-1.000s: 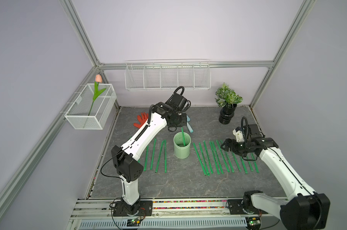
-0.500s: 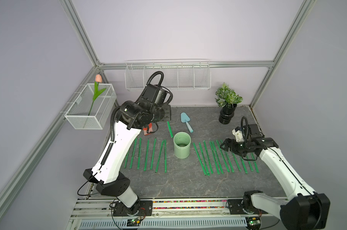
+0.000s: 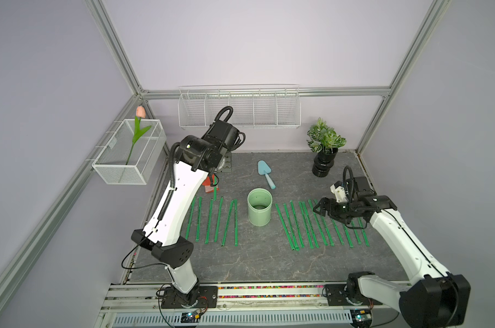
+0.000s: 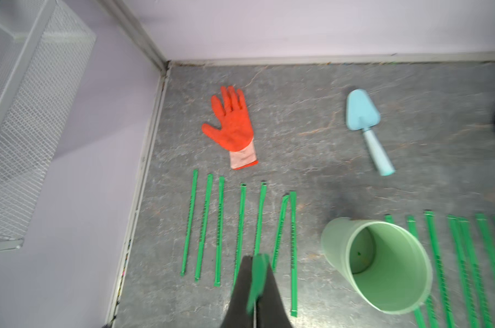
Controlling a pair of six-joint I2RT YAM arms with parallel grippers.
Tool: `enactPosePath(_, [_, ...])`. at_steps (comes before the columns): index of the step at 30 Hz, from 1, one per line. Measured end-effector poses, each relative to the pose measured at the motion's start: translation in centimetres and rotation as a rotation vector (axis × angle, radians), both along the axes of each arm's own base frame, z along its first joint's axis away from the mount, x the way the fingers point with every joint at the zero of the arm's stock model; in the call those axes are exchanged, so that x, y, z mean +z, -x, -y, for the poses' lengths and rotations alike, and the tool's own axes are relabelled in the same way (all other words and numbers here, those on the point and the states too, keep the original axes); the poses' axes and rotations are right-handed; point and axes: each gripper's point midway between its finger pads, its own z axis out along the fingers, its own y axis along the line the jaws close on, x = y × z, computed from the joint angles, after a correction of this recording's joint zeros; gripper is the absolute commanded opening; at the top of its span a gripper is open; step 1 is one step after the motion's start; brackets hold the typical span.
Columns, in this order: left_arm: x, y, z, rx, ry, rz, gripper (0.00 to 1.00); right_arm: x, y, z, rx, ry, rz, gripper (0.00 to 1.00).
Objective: Take the straws out of the storage container
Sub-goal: Place the straw at the center of the board.
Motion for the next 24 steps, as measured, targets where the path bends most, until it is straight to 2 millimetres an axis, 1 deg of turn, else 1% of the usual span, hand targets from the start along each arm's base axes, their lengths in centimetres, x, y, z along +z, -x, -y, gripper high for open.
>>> enactPosePath(2, [-2.8, -1.6, -0.9, 0.046, -0.052, -0.070, 0.04, 0.0, 0.1, -0.1, 0.004, 0.003, -0.015, 0.89])
enactPosePath(5, [-6.2, -3.5, -2.3, 0.095, -0.099, -0.160, 0.04, 0.5, 0.2, -0.1, 0.006, 0.008, -0.022, 0.89])
enactPosePath(9, [-9.6, -5.2, -4.6, 0.155, -0.132, -0.253, 0.04, 1.3, -0.1, -0.2, 0.006, 0.013, -0.022, 0.89])
enactPosePath(11, [-10.7, -5.7, -5.8, 0.180, -0.137, -0.286, 0.04, 1.4, -0.2, -0.2, 0.007, 0.018, -0.034, 0.89])
enactPosePath(16, [-12.5, -6.4, -8.6, 0.230, -0.151, -0.351, 0.04, 0.9, -0.6, -0.5, 0.014, 0.030, -0.079, 0.89])
enactPosePath(20, [-14.5, -5.8, -11.0, 0.263, -0.172, -0.431, 0.03, 0.4, -0.9, -0.8, 0.020, 0.037, -0.103, 0.89])
enactPosePath(24, [-15.9, -5.0, -13.2, 0.292, -0.201, -0.499, 0.03, -0.1, -0.9, -0.8, 0.016, 0.047, -0.119, 0.89])
